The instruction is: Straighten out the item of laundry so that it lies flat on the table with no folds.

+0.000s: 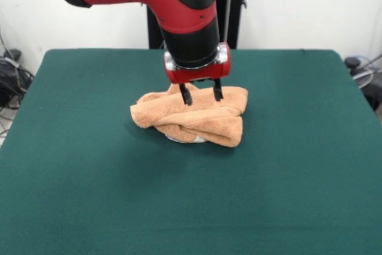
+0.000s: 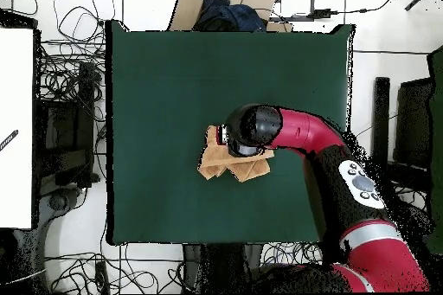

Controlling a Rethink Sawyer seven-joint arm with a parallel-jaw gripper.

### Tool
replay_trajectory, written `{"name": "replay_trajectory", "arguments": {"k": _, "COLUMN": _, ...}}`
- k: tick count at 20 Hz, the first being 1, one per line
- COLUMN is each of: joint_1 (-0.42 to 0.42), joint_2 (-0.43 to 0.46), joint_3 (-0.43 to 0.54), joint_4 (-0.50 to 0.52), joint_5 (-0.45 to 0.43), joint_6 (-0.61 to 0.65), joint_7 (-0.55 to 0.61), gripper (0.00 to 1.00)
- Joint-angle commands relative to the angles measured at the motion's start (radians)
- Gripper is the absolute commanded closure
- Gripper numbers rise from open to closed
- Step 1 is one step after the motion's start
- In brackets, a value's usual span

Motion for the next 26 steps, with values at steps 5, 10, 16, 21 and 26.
{"name": "replay_trajectory", "arguments": {"k": 5, "joint_1": 0.051, "joint_2": 0.007, "joint_3": 0.042, "joint_4": -0.017, "joint_5": -0.058, "joint_6": -0.022, "joint_7": -0.032, "gripper": 0.00}}
{"name": "replay_trajectory", "arguments": {"k": 10, "joint_1": 0.070, "joint_2": 0.003, "joint_3": 0.030, "joint_4": -0.020, "joint_5": -0.070, "joint_6": -0.021, "joint_7": -0.032, "gripper": 0.00}}
{"name": "replay_trajectory", "arguments": {"k": 16, "joint_1": 0.077, "joint_2": 0.018, "joint_3": 0.033, "joint_4": -0.028, "joint_5": -0.062, "joint_6": -0.026, "joint_7": -0.029, "gripper": 0.00}}
{"name": "replay_trajectory", "arguments": {"k": 21, "joint_1": 0.084, "joint_2": 0.044, "joint_3": 0.031, "joint_4": -0.039, "joint_5": -0.074, "joint_6": -0.046, "joint_7": -0.037, "gripper": 0.00}}
{"name": "replay_trajectory", "arguments": {"k": 26, "joint_1": 0.101, "joint_2": 0.083, "joint_3": 0.041, "joint_4": -0.081, "joint_5": -0.085, "joint_6": -0.065, "joint_7": -0.051, "gripper": 0.00}}
